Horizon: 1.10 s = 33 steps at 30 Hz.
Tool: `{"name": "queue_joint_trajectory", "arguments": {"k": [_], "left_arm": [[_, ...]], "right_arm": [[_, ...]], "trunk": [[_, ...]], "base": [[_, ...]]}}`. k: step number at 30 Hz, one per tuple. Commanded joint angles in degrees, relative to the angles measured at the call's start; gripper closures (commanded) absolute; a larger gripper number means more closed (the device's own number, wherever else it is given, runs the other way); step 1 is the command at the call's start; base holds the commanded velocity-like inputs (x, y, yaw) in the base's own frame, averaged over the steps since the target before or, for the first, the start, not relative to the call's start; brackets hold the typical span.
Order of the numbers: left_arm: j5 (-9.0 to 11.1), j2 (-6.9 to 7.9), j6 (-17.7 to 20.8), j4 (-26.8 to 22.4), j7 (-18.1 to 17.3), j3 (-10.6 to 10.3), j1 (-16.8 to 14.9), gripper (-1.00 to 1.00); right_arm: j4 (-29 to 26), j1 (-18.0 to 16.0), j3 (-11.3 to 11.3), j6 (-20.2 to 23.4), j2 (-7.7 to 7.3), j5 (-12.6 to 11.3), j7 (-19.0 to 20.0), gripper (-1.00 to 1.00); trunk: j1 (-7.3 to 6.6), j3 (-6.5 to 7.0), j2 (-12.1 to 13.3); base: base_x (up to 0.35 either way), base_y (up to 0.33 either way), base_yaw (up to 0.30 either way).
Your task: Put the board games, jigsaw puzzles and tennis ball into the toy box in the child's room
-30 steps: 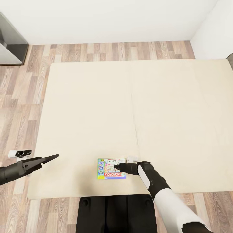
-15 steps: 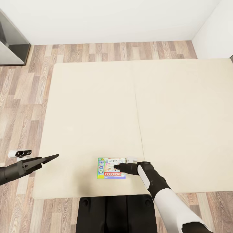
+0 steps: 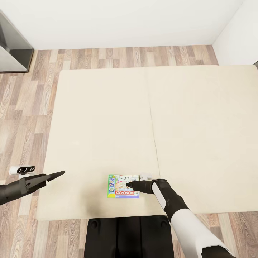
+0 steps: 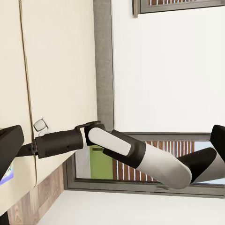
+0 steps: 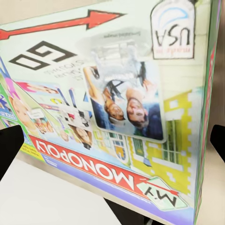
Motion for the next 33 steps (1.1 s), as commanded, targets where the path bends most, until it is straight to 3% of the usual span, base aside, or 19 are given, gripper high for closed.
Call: {"name": "queue_joint_trajectory", "arguments": {"k": [1, 33], "left_arm": [[0.0, 0.02, 0.6, 0.0, -0.2, 0.0, 0.0, -1.00], [0.0, 0.02, 0.6, 0.0, -0.2, 0.0, 0.0, -1.00]], "right_arm": [[-0.1, 0.0, 0.0, 0.3, 0.00, -0.2, 0.0, -1.00], [-0.1, 0.0, 0.0, 0.1, 0.00, -0.2, 0.0, -1.00]], "trunk": [[0.03, -0.06, -0.1], [0.03, -0.06, -0.1]], "base": [[0.000, 0.000, 0.000], [-0.012, 0.000, 0.000]]}}
